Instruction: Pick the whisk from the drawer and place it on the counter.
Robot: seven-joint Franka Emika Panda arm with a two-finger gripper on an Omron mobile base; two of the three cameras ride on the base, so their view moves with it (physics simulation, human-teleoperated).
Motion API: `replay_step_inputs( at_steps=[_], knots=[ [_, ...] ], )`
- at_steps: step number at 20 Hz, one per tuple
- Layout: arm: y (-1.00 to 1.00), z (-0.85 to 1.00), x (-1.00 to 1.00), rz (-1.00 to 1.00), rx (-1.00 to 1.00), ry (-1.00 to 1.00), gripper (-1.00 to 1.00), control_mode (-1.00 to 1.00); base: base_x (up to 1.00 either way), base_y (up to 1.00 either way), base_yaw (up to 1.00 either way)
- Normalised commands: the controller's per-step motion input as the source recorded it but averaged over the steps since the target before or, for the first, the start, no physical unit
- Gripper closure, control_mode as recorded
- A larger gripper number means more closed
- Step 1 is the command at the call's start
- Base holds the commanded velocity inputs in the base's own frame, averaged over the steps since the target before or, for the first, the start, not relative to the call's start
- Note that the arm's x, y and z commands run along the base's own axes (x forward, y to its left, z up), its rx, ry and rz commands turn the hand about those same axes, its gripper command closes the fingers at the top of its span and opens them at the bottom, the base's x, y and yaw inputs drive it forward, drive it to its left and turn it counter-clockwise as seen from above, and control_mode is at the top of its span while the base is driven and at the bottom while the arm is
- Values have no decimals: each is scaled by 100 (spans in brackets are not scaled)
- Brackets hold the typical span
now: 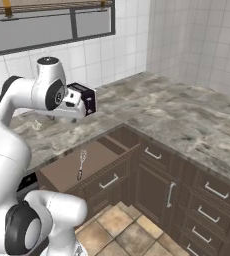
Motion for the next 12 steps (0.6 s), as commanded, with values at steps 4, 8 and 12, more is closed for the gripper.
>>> replay_step_inputs(
  at_steps=[4,8,12],
  knots=[
    [3,-40,0,-61,3,-10,-100,-100,0,0,0],
    [-25,-49,0,-37,7,-1,-100,-100,0,0,0],
    [-40,-51,0,-27,12,0,-100,-100,0,0,0]
  ],
)
